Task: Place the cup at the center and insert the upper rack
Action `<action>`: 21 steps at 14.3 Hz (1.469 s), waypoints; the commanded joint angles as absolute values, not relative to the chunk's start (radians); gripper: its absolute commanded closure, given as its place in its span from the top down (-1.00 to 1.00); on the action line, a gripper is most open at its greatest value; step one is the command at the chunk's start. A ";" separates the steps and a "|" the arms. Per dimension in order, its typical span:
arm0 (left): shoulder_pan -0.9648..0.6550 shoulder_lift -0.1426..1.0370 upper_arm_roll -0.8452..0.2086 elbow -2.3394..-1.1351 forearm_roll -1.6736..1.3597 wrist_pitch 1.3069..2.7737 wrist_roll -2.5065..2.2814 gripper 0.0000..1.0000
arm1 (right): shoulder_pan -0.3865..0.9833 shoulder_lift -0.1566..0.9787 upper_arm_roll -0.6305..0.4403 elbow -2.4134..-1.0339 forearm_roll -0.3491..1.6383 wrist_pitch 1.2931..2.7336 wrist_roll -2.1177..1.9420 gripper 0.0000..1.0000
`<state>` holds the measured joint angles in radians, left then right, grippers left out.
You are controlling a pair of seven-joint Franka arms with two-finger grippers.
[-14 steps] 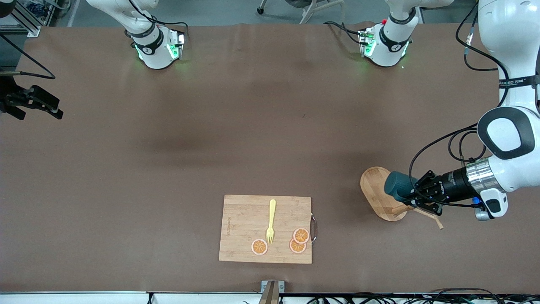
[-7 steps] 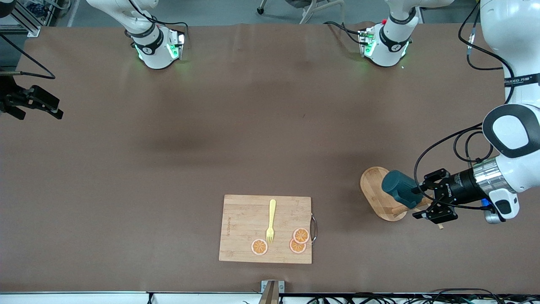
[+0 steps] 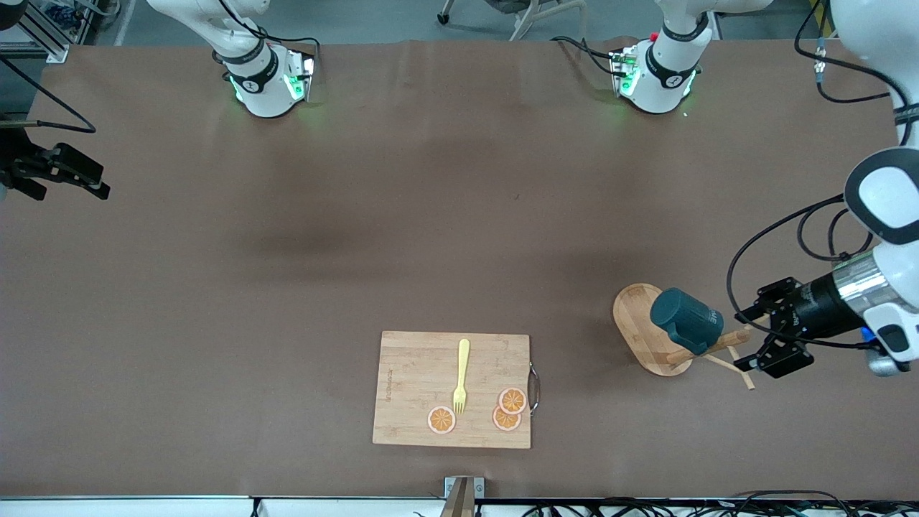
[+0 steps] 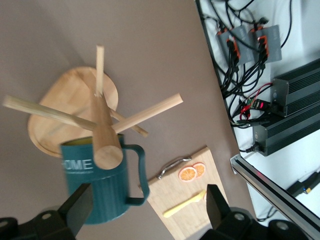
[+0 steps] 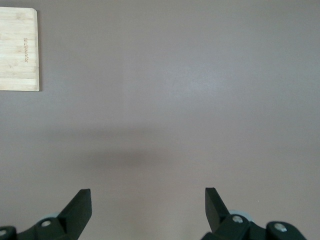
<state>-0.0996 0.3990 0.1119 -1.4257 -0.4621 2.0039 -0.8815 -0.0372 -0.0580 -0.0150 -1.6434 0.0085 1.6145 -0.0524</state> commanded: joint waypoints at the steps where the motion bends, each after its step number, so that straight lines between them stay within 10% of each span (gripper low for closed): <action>1: -0.095 0.324 0.107 -1.445 -0.349 1.913 -0.751 1.00 | -0.044 -0.063 -0.011 -1.640 0.017 1.603 -0.044 1.00; 9: -0.077 0.143 0.107 -1.460 -0.143 1.632 -0.218 1.00 | -0.041 -0.052 -0.012 -1.640 -0.001 1.611 -0.054 1.00; 21: -0.083 -0.012 0.103 -1.523 -0.045 1.580 0.063 1.00 | -0.043 -0.064 -0.011 -1.649 -0.031 1.606 -0.048 1.00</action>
<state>-0.0788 0.0095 0.1089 -1.5034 -0.0656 1.5832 0.0420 -0.0381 -0.0529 -0.0157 -1.6435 -0.0140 1.6163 -0.0528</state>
